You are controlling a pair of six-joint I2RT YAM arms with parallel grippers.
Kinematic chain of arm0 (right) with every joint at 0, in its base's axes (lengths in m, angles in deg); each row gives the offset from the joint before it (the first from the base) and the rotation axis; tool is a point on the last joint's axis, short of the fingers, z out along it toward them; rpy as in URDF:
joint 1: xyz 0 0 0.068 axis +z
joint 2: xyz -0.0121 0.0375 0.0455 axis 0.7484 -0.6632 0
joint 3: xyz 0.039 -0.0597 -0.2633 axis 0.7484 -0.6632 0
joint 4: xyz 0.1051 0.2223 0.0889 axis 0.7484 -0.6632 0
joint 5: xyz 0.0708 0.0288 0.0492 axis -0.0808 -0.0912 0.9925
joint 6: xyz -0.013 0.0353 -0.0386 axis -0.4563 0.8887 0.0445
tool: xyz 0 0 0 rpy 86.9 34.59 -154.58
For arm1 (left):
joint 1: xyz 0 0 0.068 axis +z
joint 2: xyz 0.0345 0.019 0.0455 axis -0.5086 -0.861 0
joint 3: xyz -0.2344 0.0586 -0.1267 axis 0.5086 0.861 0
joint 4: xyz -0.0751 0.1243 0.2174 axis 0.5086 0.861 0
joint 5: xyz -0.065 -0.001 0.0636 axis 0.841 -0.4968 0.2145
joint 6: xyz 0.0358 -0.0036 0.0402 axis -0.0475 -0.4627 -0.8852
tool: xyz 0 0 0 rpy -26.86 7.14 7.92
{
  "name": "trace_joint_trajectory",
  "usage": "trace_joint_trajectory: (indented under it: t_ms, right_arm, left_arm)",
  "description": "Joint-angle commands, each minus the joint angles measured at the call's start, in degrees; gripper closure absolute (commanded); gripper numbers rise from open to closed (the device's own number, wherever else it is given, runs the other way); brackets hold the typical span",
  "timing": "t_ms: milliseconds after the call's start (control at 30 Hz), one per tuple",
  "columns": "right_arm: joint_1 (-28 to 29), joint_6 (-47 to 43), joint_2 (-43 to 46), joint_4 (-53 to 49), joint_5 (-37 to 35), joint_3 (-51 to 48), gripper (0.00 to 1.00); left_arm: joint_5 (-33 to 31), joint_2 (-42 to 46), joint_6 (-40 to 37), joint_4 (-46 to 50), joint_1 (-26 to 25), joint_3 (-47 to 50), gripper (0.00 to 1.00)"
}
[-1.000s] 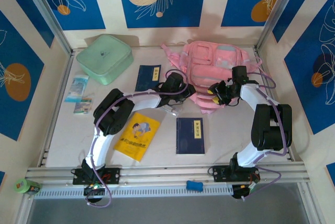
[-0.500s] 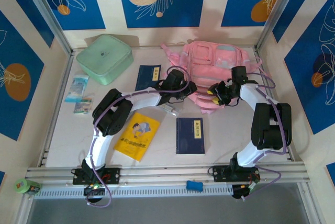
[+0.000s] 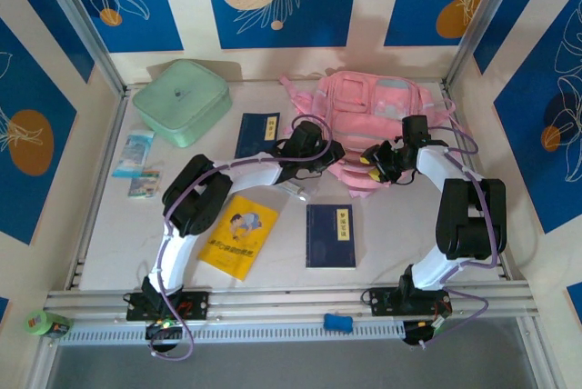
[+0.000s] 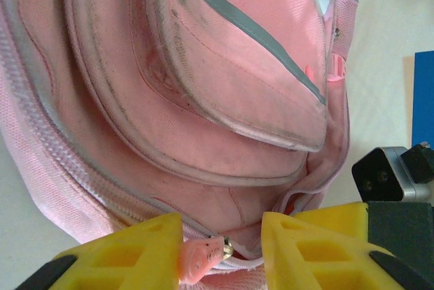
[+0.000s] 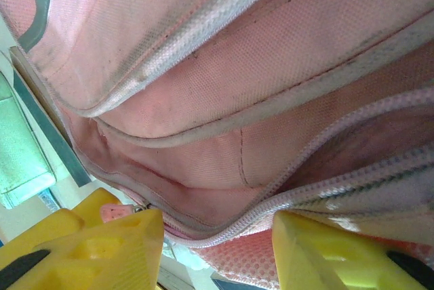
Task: Pack the student bag
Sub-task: Unzip the student bag at the center of the table.
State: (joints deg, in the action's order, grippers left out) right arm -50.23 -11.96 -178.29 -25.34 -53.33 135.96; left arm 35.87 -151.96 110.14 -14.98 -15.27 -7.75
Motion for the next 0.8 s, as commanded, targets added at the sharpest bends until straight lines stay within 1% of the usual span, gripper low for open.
trace_joint_trajectory:
  t_ms: [0,67,200,333,400,467,700,767]
  right_arm:
    - [-0.22,-0.52,-1.22,-0.60,-0.22,-0.94,0.53]
    - [-0.22,-0.64,-1.14,-0.81,-0.28,-0.85,0.53]
    - [-0.29,-0.71,-0.94,-1.14,-0.58,-1.00,0.53]
    - [0.01,-0.01,-0.96,-0.57,0.12,-1.29,0.53]
    - [0.35,0.38,-0.99,-0.53,0.09,-1.29,0.53]
    - [0.46,1.06,-1.20,-1.09,-0.86,-1.16,0.53]
    - [1.13,3.09,-1.63,-0.29,-2.78,-2.02,0.54]
    - [0.89,3.07,-2.10,-1.09,-4.00,-1.89,0.56]
  left_arm:
    - [-0.77,-2.08,-0.09,-1.22,-0.92,-2.38,0.68]
    - [-0.59,-2.61,0.49,-2.36,-0.98,-2.12,0.69]
    - [-0.76,-3.10,0.13,-2.62,-0.92,-2.37,0.76]
    - [-1.07,-3.35,-0.49,-2.62,-0.83,-2.51,0.80]
    - [-0.84,-3.54,-0.72,-3.06,-0.85,-2.64,0.83]
    - [-0.68,-3.55,-0.73,-4.00,-0.97,-2.48,0.88]
    - [-1.37,-2.85,-2.20,-5.59,-0.97,-1.59,0.99]
    - [-1.55,-2.54,-2.80,-5.65,-0.91,-1.29,1.00]
